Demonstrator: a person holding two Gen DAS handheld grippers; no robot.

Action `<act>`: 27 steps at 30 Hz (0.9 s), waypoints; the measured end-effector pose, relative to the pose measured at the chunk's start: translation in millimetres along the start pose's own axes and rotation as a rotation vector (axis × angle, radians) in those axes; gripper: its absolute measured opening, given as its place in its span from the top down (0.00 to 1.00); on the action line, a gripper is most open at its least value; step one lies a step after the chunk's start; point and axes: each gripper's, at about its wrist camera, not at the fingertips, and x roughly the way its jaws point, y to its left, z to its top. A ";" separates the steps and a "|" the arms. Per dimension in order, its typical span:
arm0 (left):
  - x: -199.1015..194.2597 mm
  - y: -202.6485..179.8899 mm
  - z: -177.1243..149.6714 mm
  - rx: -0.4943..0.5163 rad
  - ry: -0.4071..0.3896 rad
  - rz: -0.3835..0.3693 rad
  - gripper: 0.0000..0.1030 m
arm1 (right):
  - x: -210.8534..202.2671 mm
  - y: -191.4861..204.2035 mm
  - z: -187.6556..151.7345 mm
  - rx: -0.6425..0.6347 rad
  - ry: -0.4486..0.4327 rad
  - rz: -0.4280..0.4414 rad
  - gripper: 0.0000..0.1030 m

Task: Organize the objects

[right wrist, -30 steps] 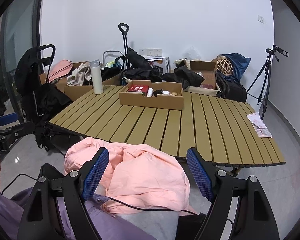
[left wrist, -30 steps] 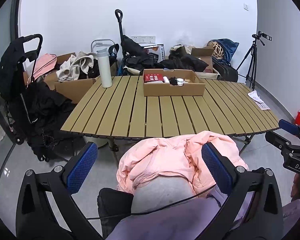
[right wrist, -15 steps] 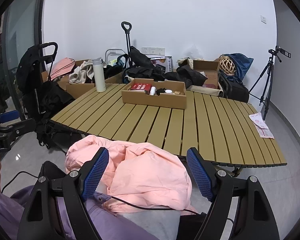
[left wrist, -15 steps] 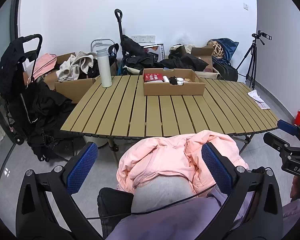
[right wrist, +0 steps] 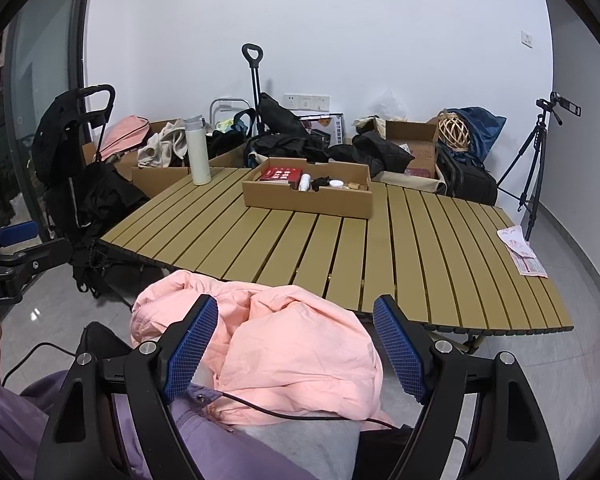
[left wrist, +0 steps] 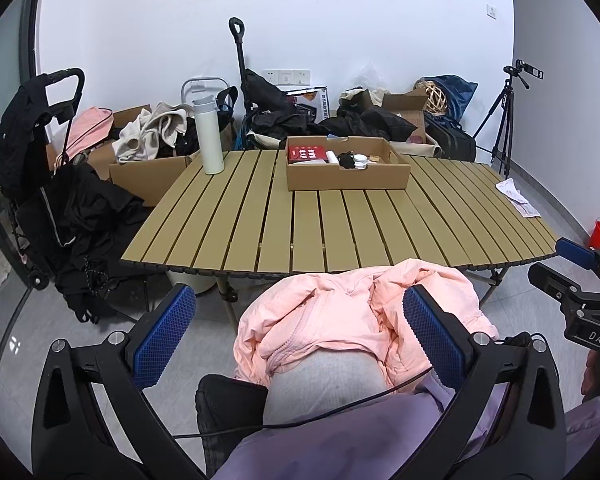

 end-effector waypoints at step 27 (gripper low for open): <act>-0.3 1.4 -7.9 0.053 -0.039 -0.010 0.00 | 4.4 -1.4 -1.6 -0.020 0.008 0.001 0.00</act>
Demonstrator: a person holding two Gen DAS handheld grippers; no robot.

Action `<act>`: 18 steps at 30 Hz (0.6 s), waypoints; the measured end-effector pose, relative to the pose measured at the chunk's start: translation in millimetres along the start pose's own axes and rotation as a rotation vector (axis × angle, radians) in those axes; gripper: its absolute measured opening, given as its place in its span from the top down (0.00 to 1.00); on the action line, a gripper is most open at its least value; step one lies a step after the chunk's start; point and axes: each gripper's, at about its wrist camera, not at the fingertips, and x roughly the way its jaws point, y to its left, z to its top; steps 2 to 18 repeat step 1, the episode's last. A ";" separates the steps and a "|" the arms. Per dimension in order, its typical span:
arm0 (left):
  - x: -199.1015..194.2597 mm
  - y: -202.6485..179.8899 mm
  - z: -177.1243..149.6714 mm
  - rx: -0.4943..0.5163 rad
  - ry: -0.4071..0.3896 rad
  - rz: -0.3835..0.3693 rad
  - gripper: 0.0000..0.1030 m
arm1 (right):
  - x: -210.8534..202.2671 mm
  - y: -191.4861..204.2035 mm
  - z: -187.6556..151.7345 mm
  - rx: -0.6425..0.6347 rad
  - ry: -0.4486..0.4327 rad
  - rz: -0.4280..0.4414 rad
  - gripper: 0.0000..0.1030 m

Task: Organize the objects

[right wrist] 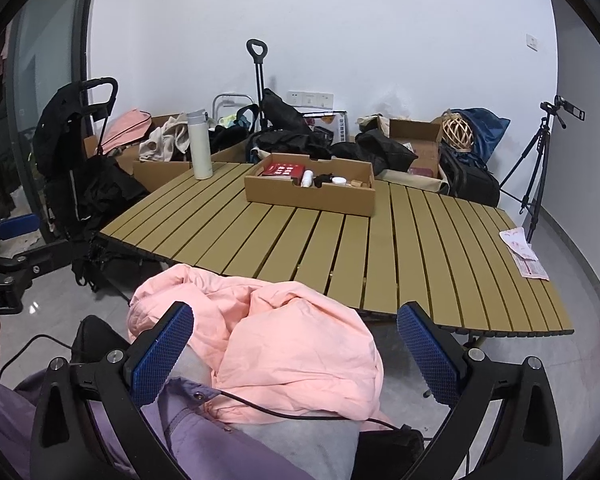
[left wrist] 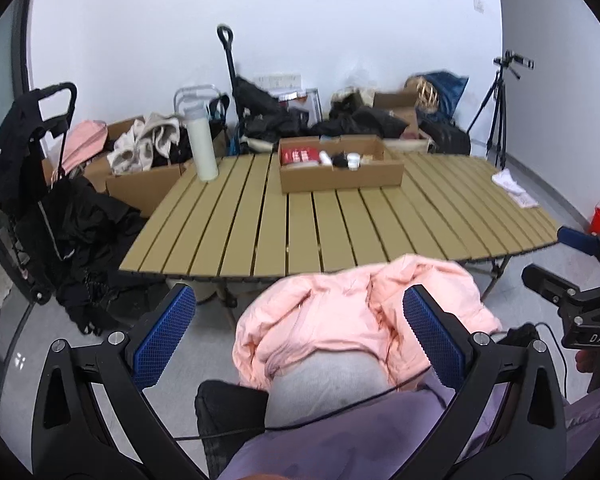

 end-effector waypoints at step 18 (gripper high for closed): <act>-1.5 0.8 0.2 0.000 -0.009 0.003 0.00 | 0.5 -0.4 -0.1 0.001 0.000 0.000 0.00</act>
